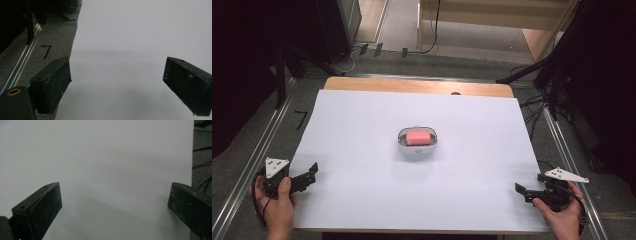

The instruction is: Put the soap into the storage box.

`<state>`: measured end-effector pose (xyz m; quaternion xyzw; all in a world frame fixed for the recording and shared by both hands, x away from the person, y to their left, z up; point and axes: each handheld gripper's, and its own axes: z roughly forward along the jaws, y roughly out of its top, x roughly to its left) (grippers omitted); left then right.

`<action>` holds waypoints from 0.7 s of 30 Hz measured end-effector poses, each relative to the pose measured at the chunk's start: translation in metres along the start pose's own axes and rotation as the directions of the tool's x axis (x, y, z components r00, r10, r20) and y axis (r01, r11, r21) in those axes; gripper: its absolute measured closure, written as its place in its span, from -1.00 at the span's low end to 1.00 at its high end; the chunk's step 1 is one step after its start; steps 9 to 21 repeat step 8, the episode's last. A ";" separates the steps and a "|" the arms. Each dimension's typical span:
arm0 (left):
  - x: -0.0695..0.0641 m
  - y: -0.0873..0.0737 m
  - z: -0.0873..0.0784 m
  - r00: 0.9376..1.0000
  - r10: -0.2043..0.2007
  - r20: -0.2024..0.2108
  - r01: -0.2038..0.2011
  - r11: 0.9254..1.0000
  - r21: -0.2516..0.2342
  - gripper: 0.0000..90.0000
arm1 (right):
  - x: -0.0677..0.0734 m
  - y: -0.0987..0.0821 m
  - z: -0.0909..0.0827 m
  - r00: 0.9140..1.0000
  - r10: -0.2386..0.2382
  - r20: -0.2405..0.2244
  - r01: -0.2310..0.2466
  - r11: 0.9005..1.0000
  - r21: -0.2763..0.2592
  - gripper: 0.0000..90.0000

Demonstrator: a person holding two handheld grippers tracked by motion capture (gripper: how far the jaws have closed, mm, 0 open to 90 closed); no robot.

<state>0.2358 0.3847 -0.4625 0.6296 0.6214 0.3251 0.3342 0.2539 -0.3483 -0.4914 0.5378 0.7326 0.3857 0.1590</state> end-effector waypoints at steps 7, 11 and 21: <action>0.000 0.000 0.000 1.000 0.001 -0.001 -0.001 1.000 -0.002 -0.82 | 0.001 -0.003 -0.002 1.000 -0.006 -0.012 0.005 0.999 -0.045 -1.00; 0.000 0.000 0.000 1.000 0.001 0.000 -0.001 1.000 -0.002 -0.82 | 0.002 -0.003 -0.002 1.000 -0.007 -0.012 0.007 0.999 -0.041 -1.00; 0.000 0.000 0.000 1.000 0.001 0.000 -0.001 1.000 -0.002 -0.82 | 0.002 -0.003 -0.002 1.000 -0.007 -0.012 0.007 0.999 -0.041 -1.00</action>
